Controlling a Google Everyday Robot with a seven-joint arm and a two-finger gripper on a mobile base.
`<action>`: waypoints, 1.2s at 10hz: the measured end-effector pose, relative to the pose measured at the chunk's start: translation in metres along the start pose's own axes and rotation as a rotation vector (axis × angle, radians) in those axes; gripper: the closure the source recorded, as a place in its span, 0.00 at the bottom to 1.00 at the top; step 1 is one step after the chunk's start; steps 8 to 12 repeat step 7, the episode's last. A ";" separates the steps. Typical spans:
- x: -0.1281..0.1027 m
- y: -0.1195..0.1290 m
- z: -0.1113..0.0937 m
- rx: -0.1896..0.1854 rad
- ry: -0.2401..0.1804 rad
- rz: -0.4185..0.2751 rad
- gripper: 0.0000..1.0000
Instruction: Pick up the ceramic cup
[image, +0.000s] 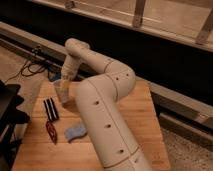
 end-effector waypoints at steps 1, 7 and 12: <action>-0.006 0.003 -0.011 0.002 -0.007 -0.008 1.00; -0.022 0.008 -0.037 0.013 -0.003 -0.028 1.00; -0.022 0.008 -0.037 0.013 -0.003 -0.028 1.00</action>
